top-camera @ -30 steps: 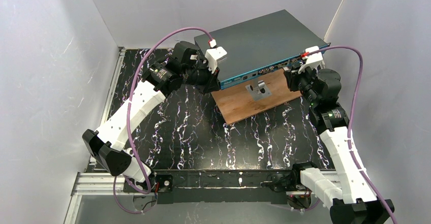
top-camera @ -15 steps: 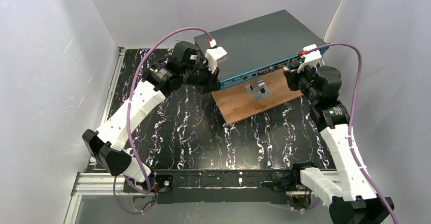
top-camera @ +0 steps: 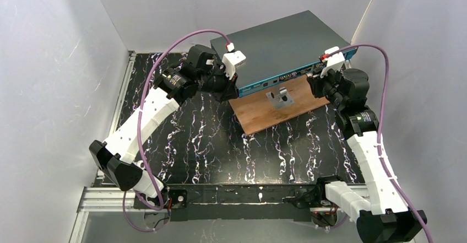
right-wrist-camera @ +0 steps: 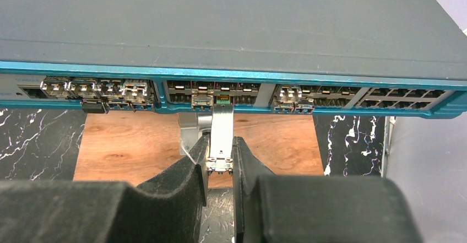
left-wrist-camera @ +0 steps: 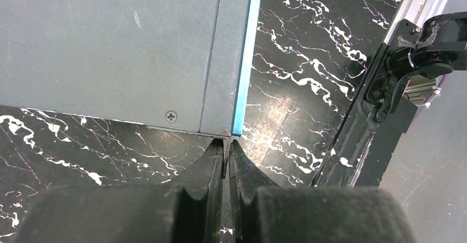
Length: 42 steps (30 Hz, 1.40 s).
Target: Insert the plug into the switch port
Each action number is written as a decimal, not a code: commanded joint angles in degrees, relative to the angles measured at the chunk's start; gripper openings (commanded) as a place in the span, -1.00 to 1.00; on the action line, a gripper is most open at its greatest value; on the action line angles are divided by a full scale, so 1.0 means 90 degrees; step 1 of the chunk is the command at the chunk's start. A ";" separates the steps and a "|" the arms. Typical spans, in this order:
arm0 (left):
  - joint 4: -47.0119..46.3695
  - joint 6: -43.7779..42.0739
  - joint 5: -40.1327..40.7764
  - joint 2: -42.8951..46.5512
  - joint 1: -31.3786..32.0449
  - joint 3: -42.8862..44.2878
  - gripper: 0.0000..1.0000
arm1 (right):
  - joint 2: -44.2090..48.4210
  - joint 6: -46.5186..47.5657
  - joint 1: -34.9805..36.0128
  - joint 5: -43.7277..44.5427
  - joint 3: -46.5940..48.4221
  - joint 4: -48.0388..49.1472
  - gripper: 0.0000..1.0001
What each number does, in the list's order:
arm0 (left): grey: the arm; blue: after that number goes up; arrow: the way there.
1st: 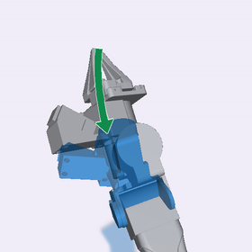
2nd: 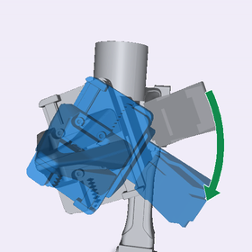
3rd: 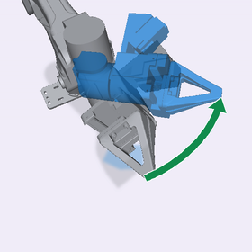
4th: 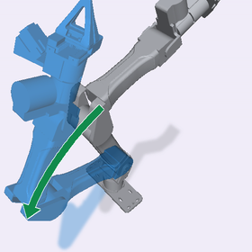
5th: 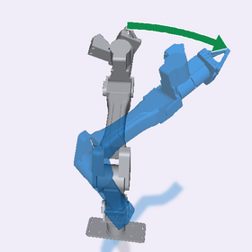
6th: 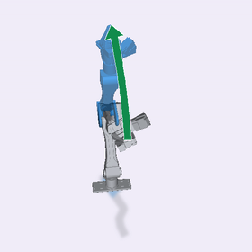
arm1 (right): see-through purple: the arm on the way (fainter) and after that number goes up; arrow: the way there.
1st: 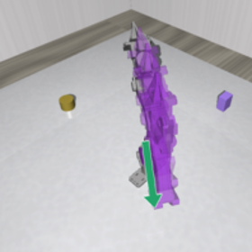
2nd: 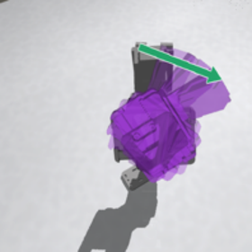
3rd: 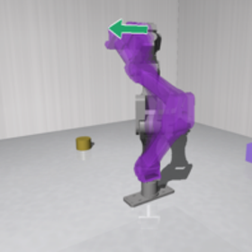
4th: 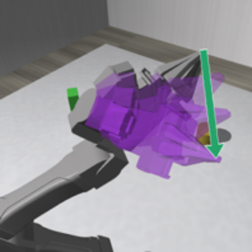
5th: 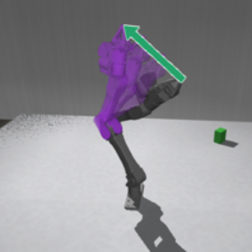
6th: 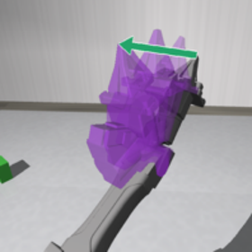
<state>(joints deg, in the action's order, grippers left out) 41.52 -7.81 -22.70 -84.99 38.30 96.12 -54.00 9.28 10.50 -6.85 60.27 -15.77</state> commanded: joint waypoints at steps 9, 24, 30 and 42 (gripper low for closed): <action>0.0083 0.0039 -0.0134 0.0107 -0.0025 0.0214 -1.00 | -0.0094 -0.0375 0.0093 -0.0430 0.0211 0.0248 -0.97; 0.0134 0.0016 -0.0203 0.0098 -0.0018 0.0223 -1.00 | -0.0559 -0.0499 0.0093 -0.0488 0.0345 0.0785 -0.97; 0.0153 0.0032 -0.0166 0.0107 -0.0026 0.0229 -1.00 | -0.0588 -0.0638 0.0093 -0.0514 0.0379 0.0952 -0.91; 0.0143 0.0089 -0.0105 0.0041 -0.0018 0.0343 -1.00 | 0.0231 -0.0616 0.0093 0.0283 0.0443 0.0272 0.11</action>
<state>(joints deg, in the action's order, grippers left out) 41.74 -7.68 -22.72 -85.10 38.24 96.49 -55.75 4.23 11.05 -7.01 61.41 -12.80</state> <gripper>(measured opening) 0.031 0.539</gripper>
